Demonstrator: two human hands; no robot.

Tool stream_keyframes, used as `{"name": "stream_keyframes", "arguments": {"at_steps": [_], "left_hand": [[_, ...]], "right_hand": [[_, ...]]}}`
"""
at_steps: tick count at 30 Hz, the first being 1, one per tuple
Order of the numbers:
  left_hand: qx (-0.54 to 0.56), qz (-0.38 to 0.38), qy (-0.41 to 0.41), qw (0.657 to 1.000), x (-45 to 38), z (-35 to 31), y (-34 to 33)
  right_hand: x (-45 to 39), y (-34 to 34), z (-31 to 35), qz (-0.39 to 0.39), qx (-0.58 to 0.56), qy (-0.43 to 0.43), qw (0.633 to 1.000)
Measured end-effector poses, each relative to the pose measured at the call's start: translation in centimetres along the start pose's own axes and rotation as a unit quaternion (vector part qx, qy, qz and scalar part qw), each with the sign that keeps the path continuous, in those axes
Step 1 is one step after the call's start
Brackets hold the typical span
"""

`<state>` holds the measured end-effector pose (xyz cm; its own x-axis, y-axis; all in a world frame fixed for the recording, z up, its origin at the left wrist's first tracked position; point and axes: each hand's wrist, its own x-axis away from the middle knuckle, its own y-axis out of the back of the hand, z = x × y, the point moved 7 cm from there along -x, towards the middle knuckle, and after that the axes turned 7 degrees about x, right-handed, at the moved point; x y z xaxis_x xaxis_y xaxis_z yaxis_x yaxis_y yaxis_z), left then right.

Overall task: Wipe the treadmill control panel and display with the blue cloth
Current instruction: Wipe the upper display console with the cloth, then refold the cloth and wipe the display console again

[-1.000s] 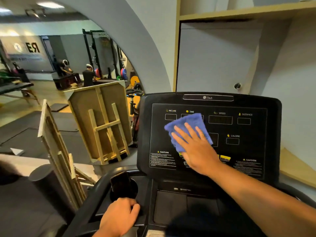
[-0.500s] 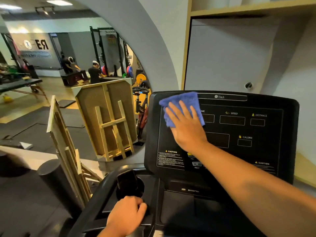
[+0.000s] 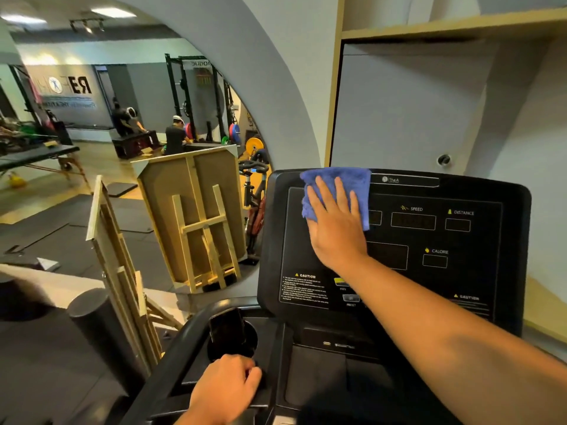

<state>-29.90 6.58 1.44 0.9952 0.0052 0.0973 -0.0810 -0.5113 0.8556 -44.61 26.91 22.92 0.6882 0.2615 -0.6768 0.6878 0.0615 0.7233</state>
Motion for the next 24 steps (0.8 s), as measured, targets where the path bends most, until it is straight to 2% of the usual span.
{"name": "stream_keyframes", "arguments": {"at_steps": [2, 4, 6, 9, 11, 13, 15, 17, 18, 20, 22, 24], "left_hand": [[-0.008, -0.008, -0.001, 1.000, 0.0, 0.2, -0.1], [-0.010, -0.012, 0.001, 1.000, 0.1, 0.5, -0.1], [-0.010, -0.011, -0.002, 1.000, 0.1, 0.6, -0.2], [0.005, -0.014, -0.010, 1.000, 0.2, 0.5, -0.2], [0.021, -0.008, -0.010, 1.000, 0.2, 0.5, -0.2], [0.068, -0.008, -0.014, 0.998, 0.6, 0.0, 0.0], [0.170, -0.035, -0.032, 0.984, 1.1, -1.9, 1.0], [0.293, -0.047, -0.049, 0.954, 1.6, -5.0, 2.5], [0.348, -0.032, -0.049, 0.936, 2.1, -6.9, 3.2], [0.470, 0.047, -0.026, 0.881, 2.9, -11.0, 3.8], [0.551, 0.124, -0.010, 0.825, 4.2, -14.3, 3.6], [0.554, 0.151, -0.030, 0.818, 5.4, -17.1, 3.9]], "right_hand": [[-0.7, -0.6, 3.0, 0.024, -0.012, 0.036, 0.999], [1.3, -1.9, 5.5, 0.050, -0.014, 0.130, 0.990], [4.8, -3.0, 6.0, 0.073, -0.016, 0.187, 0.980], [10.6, -3.9, 5.4, 0.133, -0.048, 0.227, 0.963], [13.7, -3.6, 5.0, 0.218, -0.120, 0.220, 0.943], [15.4, -2.2, 4.4, 0.296, -0.250, 0.146, 0.910], [16.1, 0.1, 3.2, 0.345, -0.371, 0.021, 0.862], [16.7, 2.7, 1.2, 0.353, -0.453, -0.122, 0.810], [17.3, 3.9, 0.2, 0.351, -0.503, -0.187, 0.767], [18.6, 5.9, -1.0, 0.335, -0.619, -0.300, 0.644], [19.7, 7.7, -1.8, 0.305, -0.694, -0.376, 0.533], [20.8, 9.5, -2.6, 0.273, -0.732, -0.420, 0.462]]}}
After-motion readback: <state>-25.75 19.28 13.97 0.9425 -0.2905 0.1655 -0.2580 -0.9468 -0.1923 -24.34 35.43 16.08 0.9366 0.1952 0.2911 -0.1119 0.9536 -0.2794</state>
